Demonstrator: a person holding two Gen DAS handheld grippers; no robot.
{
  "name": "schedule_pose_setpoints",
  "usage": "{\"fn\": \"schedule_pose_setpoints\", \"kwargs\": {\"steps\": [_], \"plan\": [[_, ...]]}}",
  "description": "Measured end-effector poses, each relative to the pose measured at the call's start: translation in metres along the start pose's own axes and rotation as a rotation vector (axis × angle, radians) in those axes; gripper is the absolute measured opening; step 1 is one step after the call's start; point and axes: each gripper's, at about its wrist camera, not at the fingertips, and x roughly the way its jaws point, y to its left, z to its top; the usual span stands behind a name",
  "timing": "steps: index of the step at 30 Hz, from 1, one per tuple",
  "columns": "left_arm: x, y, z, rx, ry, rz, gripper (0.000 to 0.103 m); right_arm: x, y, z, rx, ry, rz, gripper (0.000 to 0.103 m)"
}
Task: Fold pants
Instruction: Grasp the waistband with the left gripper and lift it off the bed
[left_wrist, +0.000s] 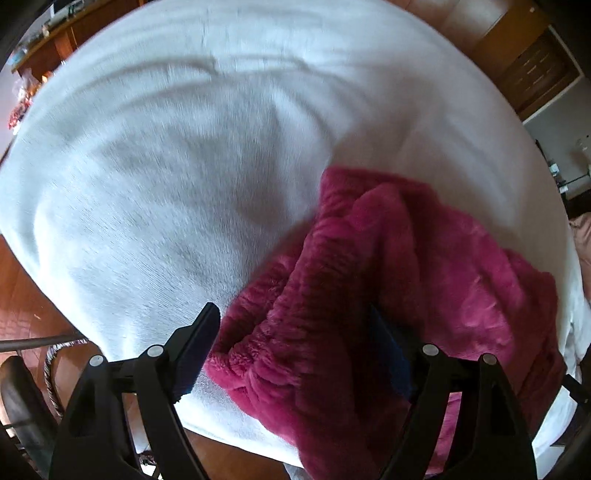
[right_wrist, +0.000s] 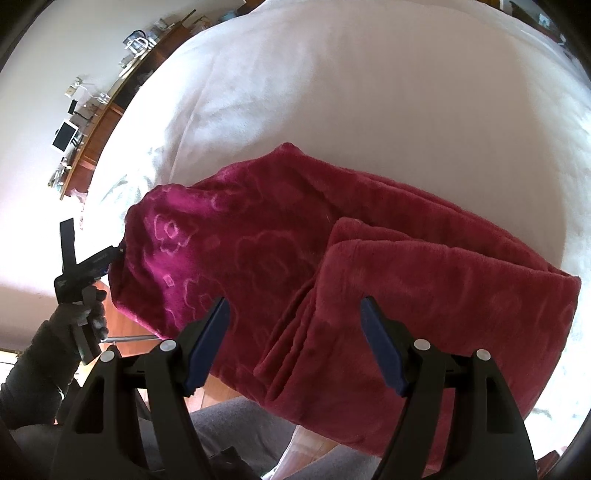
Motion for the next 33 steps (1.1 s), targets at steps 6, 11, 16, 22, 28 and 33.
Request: {"fn": "schedule_pose_setpoints", "kwargs": {"steps": [6, 11, 16, 22, 28, 33], "plan": [[0.013, 0.003, -0.002, -0.026, 0.031, -0.048, 0.083, 0.004, 0.0, 0.0, 0.021, 0.012, -0.018, 0.074], [0.016, 0.002, -0.004, -0.044, 0.054, -0.102, 0.069, 0.006, 0.001, -0.001, 0.029, 0.021, -0.025, 0.074], [0.015, 0.0, -0.005, -0.059, 0.073, -0.156, 0.043, 0.006, -0.001, -0.001, 0.034, 0.021, -0.029, 0.074], [-0.005, -0.015, -0.003, -0.04, 0.044, -0.168, 0.036, 0.001, -0.008, -0.002, 0.037, 0.007, -0.028, 0.074], [-0.043, -0.035, -0.008, -0.015, -0.018, -0.195, 0.035, -0.007, -0.022, -0.007, 0.056, -0.007, -0.017, 0.074], [-0.078, -0.064, -0.016, 0.024, -0.075, -0.231, 0.035, -0.016, -0.037, -0.015, 0.058, -0.014, 0.004, 0.074]]}}
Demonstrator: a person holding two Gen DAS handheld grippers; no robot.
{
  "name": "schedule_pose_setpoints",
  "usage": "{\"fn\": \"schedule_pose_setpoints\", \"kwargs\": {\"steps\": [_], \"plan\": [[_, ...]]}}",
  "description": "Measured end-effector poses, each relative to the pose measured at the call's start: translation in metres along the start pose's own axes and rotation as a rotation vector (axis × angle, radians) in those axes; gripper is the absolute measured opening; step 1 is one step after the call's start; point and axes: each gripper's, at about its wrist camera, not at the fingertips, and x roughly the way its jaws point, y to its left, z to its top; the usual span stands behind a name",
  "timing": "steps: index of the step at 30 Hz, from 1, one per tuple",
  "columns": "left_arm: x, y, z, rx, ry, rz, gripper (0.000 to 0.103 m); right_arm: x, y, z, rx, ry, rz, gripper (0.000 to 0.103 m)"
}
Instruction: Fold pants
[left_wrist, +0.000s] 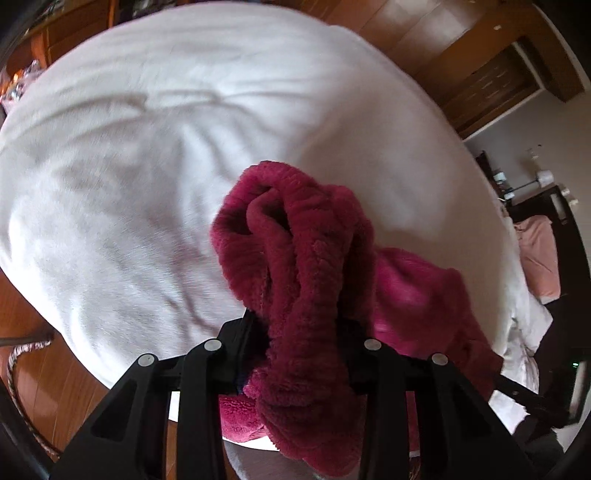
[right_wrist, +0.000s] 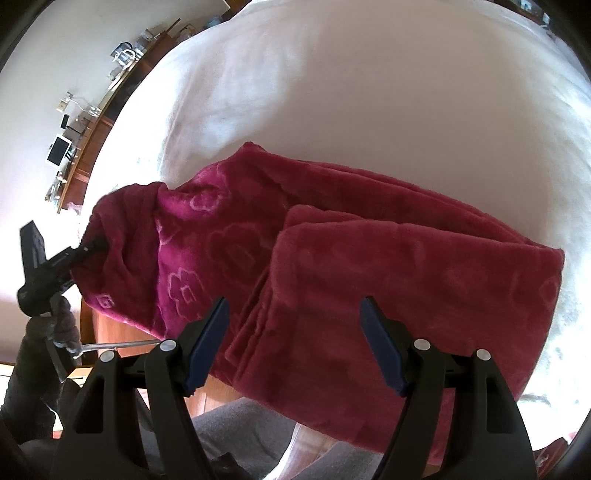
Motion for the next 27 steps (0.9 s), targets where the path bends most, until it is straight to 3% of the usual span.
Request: {"fn": "schedule_pose_setpoints", "kwargs": {"steps": [12, 16, 27], "plan": [[-0.053, -0.138, -0.038, 0.176, -0.095, -0.107, 0.034, -0.032, -0.063, -0.024, 0.036, -0.024, 0.037, 0.074], [-0.049, -0.196, -0.047, 0.244, -0.1, -0.134, 0.034, -0.045, -0.094, -0.034, 0.078, -0.035, 0.052, 0.074], [-0.019, -0.349, -0.124, 0.485, -0.047, -0.17, 0.034, -0.077, -0.181, -0.063, 0.193, -0.086, 0.048, 0.074]]}}
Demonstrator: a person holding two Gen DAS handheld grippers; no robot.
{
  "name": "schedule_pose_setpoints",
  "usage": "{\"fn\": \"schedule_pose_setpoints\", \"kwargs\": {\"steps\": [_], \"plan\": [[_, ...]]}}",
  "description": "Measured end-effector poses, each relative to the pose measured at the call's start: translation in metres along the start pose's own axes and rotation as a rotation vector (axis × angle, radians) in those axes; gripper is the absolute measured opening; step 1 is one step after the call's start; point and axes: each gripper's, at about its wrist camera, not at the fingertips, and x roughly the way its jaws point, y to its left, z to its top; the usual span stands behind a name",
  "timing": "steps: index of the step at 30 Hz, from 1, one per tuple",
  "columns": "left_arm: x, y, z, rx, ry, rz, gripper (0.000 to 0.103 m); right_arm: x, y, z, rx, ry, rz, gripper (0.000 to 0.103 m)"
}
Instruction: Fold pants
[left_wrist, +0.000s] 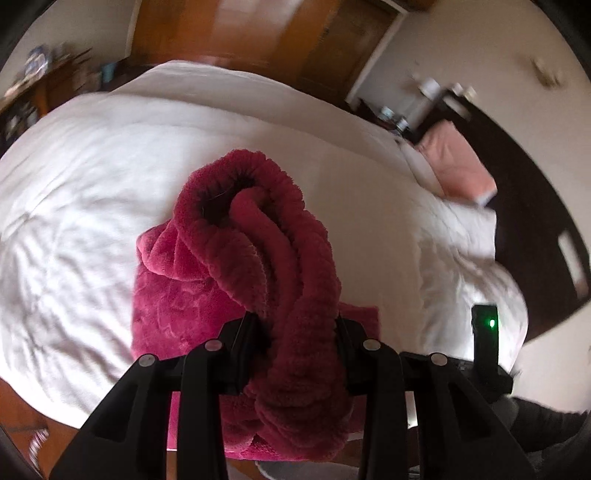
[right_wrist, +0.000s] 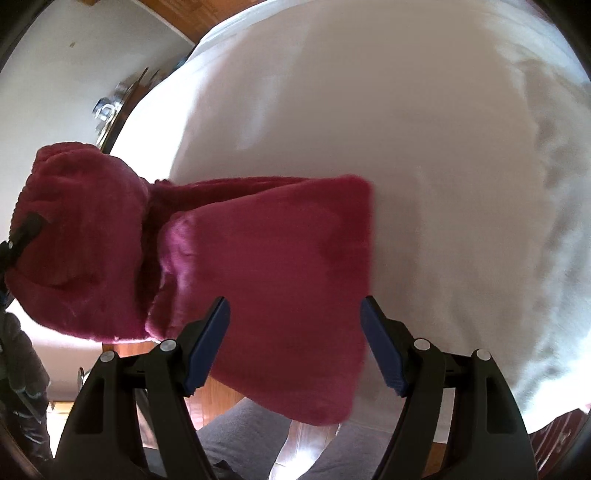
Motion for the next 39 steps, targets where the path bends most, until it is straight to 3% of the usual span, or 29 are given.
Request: {"fn": "schedule_pose_setpoints", "kwargs": {"steps": [11, 25, 28, 33, 39], "plan": [[0.079, -0.098, -0.04, 0.257, 0.138, 0.101, 0.034, -0.019, -0.059, -0.02, 0.11, -0.031, -0.011, 0.074], [0.13, -0.144, -0.094, 0.482, 0.267, 0.124, 0.035, -0.019, -0.071, -0.028, 0.143, -0.036, -0.012, 0.074], [0.142, -0.151, -0.103, 0.513, 0.288, 0.133, 0.043, -0.017, -0.073, -0.027, 0.148, -0.033, -0.015, 0.074], [0.15, -0.153, -0.111, 0.504, 0.303, 0.092, 0.054, -0.015, -0.072, -0.028, 0.15, -0.033, -0.023, 0.074], [0.133, -0.146, -0.102, 0.428, 0.287, -0.057, 0.061, -0.015, -0.073, -0.026, 0.158, -0.036, -0.026, 0.074]]}}
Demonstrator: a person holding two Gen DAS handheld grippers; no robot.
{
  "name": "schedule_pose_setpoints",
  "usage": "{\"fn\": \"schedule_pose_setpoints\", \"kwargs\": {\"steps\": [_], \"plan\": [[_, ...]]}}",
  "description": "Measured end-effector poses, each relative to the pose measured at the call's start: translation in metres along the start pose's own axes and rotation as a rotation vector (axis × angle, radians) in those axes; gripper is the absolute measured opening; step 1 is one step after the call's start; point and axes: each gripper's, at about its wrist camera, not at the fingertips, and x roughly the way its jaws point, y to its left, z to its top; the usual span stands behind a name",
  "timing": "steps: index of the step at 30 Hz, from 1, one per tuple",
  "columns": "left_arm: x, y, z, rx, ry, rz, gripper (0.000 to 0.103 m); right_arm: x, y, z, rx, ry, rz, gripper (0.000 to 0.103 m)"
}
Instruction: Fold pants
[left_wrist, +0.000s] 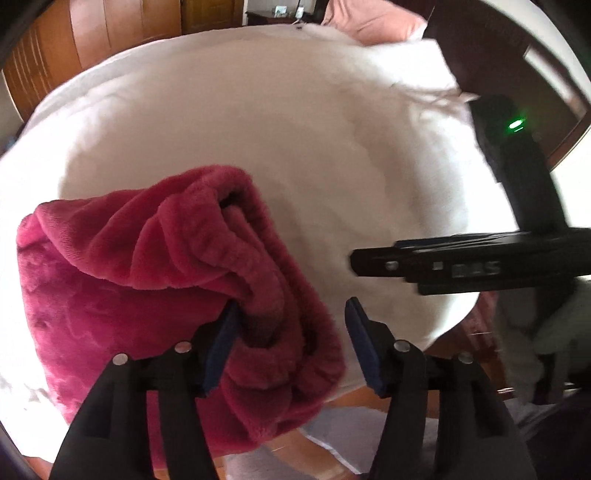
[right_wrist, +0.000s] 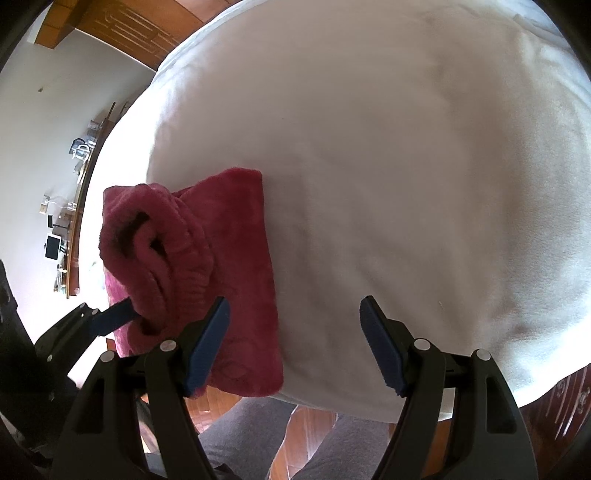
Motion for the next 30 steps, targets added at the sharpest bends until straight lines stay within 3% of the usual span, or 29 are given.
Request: {"fn": "schedule_pose_setpoints", "kwargs": {"steps": [6, 11, 14, 18, 25, 26, 27, 29, 30], "plan": [[-0.018, 0.005, -0.004, -0.03, -0.056, -0.119, 0.062, -0.008, 0.014, 0.01, -0.017, -0.024, 0.042, 0.074], [-0.032, 0.013, -0.013, -0.055, -0.069, -0.16, 0.062, -0.02, 0.037, 0.019, -0.059, -0.049, 0.128, 0.074], [-0.043, 0.033, -0.022, -0.137, -0.086, -0.162, 0.062, -0.024, 0.057, 0.022, -0.103, -0.062, 0.159, 0.082], [-0.06, 0.068, -0.032, -0.264, -0.112, -0.141, 0.062, -0.019, 0.082, 0.025, -0.16, -0.049, 0.177, 0.083], [-0.067, 0.103, -0.057, -0.386, -0.102, -0.065, 0.062, 0.018, 0.117, 0.041, -0.211, 0.004, 0.123, 0.083], [-0.066, 0.104, -0.06, -0.392, -0.098, -0.059, 0.062, 0.024, 0.119, 0.044, -0.216, 0.017, 0.101, 0.081], [-0.065, 0.105, -0.062, -0.398, -0.092, -0.053, 0.062, 0.029, 0.119, 0.045, -0.217, 0.031, 0.083, 0.065], [-0.062, 0.105, -0.065, -0.403, -0.083, -0.046, 0.062, 0.035, 0.115, 0.048, -0.204, 0.045, 0.032, 0.045], [-0.061, 0.103, -0.065, -0.402, -0.079, -0.042, 0.062, 0.037, 0.107, 0.05, -0.176, 0.042, 0.024, 0.04]]}}
